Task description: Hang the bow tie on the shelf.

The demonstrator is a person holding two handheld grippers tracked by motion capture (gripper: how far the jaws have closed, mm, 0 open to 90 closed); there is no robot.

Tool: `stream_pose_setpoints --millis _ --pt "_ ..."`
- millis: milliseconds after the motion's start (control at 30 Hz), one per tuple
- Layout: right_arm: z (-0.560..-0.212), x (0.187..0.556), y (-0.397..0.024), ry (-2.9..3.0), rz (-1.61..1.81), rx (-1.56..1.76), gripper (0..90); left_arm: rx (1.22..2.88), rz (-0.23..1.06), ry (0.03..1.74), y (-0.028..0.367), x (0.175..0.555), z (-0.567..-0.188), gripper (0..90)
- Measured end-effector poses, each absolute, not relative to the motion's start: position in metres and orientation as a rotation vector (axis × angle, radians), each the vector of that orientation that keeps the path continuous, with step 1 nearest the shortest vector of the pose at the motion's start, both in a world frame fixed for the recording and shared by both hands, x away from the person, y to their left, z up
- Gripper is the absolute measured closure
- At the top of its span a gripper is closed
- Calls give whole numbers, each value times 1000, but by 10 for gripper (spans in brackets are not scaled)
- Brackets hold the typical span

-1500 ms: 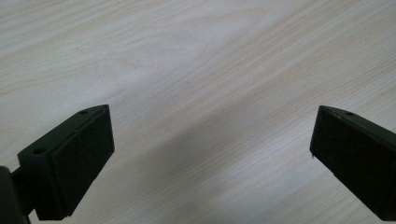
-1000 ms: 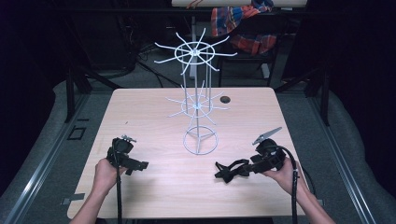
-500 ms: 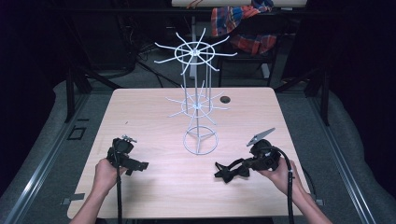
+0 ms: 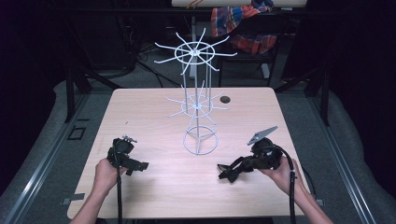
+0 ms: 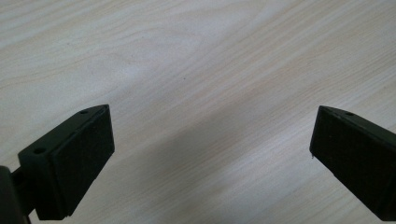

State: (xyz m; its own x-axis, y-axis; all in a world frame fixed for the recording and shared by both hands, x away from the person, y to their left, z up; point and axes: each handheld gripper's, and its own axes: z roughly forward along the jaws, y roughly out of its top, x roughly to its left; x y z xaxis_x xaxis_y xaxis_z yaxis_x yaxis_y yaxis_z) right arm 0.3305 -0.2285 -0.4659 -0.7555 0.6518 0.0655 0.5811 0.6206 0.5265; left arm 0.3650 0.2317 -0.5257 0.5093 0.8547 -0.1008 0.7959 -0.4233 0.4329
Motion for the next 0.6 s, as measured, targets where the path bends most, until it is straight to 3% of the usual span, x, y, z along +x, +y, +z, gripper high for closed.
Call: stream_pose_setpoints --millis 600 --pt "-447 335 -237 2646 855 1058 868 2327 182 1358 231 365 -526 1"
